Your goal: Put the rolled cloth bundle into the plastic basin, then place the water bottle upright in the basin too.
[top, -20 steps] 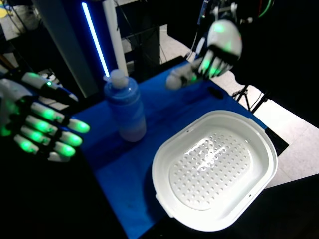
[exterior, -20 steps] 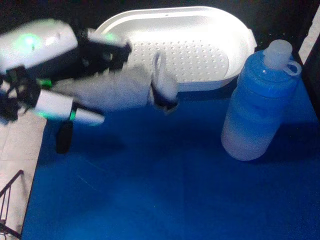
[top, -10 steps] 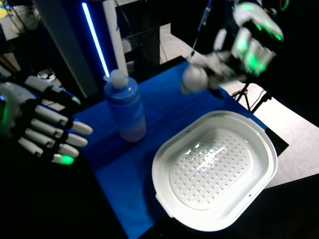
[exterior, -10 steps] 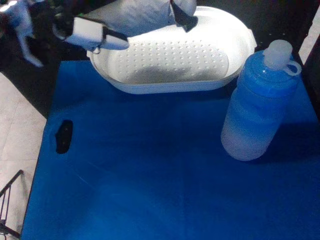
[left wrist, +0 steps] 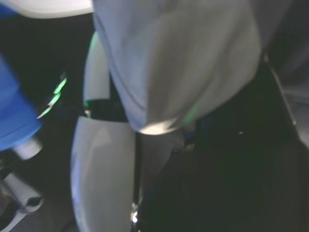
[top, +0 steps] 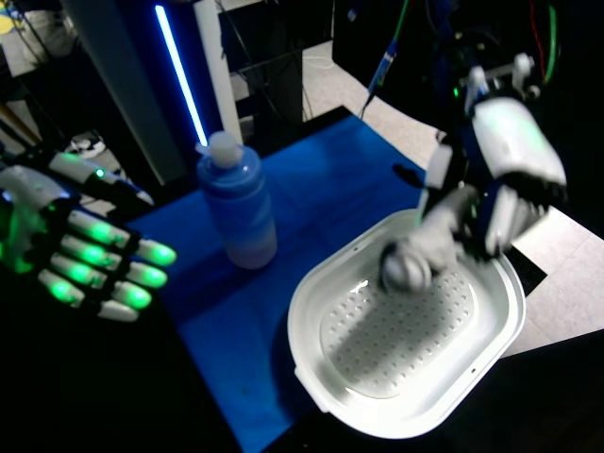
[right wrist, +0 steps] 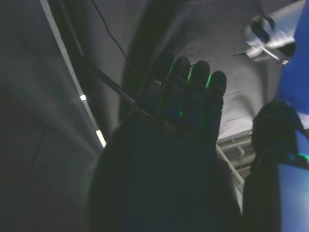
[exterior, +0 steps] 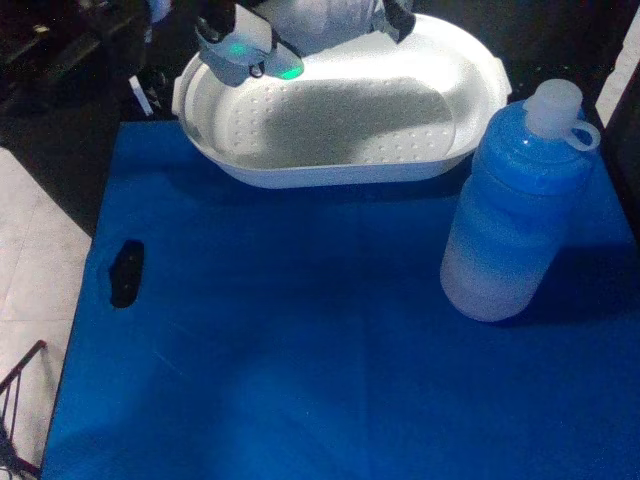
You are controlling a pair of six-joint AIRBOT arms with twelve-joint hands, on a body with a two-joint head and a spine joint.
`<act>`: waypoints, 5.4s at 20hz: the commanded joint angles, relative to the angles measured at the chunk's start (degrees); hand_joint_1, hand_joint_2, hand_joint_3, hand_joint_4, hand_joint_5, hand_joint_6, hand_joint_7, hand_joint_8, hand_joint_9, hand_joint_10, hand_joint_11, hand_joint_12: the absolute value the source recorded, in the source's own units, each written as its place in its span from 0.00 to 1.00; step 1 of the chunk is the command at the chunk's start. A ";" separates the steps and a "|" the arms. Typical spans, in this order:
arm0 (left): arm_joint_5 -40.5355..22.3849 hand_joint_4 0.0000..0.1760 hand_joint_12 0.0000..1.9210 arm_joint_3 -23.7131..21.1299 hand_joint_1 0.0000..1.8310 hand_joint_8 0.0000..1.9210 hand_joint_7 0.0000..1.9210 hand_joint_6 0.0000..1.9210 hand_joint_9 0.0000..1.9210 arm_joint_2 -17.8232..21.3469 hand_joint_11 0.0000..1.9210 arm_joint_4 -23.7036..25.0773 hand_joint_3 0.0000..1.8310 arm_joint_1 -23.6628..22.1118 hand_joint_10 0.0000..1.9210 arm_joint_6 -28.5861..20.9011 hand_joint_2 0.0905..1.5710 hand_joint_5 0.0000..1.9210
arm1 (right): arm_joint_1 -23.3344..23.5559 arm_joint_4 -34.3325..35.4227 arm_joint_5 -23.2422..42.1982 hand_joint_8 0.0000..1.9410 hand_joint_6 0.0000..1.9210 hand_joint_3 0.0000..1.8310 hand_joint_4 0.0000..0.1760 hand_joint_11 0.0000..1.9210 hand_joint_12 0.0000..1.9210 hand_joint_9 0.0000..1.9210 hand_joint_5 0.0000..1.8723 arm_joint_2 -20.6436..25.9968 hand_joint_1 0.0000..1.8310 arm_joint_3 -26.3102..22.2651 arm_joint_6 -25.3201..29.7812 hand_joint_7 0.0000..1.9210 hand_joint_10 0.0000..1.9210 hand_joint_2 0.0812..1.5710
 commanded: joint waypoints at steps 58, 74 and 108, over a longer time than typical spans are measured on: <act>-67.23 1.00 0.00 -42.15 0.41 0.00 0.00 0.00 0.00 29.91 0.00 -26.46 0.00 45.76 0.00 -3.21 0.48 0.00 | 15.02 -6.89 5.89 0.00 0.00 0.00 0.83 0.01 0.46 0.18 0.11 -13.14 0.51 5.66 9.96 0.17 0.01 0.57; -68.02 1.00 0.00 -42.43 0.42 0.00 0.00 0.00 0.00 28.79 0.00 -27.37 0.00 47.38 0.00 -4.48 0.49 0.00 | 18.73 -8.06 -3.93 0.66 0.56 0.00 0.00 0.52 0.82 0.56 0.42 -13.06 0.67 9.48 9.97 0.50 0.62 0.74; -66.69 1.00 0.00 -39.23 0.38 0.00 0.00 0.00 0.00 28.07 0.00 -24.46 0.00 46.14 0.00 -6.72 0.50 0.00 | 54.00 -8.37 -33.30 0.66 0.57 0.00 0.00 0.50 0.95 0.52 0.43 -32.20 0.66 43.98 2.23 0.49 0.74 0.74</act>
